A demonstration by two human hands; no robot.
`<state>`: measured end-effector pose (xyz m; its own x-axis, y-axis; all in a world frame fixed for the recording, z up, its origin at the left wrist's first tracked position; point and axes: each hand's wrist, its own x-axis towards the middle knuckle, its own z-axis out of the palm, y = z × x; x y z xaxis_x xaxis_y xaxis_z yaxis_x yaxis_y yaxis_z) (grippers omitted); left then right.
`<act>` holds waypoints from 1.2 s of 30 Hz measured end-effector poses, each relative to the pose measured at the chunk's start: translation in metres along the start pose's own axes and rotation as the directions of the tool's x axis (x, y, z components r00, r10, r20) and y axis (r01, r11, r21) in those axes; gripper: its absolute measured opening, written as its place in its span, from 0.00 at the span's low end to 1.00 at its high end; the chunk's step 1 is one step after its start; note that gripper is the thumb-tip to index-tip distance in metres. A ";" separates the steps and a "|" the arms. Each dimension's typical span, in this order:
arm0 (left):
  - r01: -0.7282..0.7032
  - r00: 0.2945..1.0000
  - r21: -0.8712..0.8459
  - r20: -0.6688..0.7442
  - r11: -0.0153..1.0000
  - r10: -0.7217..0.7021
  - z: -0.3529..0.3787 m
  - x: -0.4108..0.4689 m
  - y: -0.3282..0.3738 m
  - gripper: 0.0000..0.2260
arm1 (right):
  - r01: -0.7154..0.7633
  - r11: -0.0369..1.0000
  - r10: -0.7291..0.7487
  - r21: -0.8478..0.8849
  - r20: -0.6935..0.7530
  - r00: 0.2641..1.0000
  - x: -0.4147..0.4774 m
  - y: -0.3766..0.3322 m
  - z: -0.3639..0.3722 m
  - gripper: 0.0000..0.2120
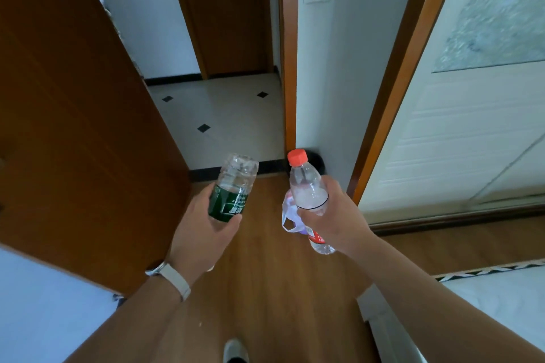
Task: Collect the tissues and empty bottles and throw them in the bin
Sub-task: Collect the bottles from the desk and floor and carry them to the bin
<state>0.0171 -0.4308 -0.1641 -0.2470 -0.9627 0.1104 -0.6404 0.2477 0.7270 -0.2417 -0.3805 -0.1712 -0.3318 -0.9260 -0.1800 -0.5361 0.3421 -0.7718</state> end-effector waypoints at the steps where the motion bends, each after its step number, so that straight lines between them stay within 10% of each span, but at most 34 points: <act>1: 0.003 1.000 -0.012 0.002 1.000 -0.003 0.000 0.010 -0.004 0.27 | -0.003 1.000 0.002 -0.021 -0.040 0.999 0.012 0.000 0.007 0.23; 12: -0.003 0.996 -0.111 0.087 0.994 0.012 0.003 0.181 -0.076 0.31 | -0.123 0.987 0.115 -0.104 -0.080 0.990 0.155 -0.049 0.045 0.13; 21: -0.095 0.985 -0.196 0.124 0.976 0.120 -0.035 0.338 -0.124 0.25 | -0.083 0.975 0.040 -0.208 -0.206 0.978 0.260 -0.140 0.079 0.36; 36: -0.115 0.941 -0.253 0.283 0.961 0.187 0.022 0.492 -0.145 0.28 | -0.236 0.966 0.196 -0.103 -0.297 0.935 0.404 -0.111 0.071 0.32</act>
<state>-0.0279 -0.9383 -0.2297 -0.5583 -0.8282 0.0483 -0.4030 0.3216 0.8568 -0.2607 -0.8037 -0.2011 -0.6456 -0.7509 -0.1390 -0.5198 0.5654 -0.6404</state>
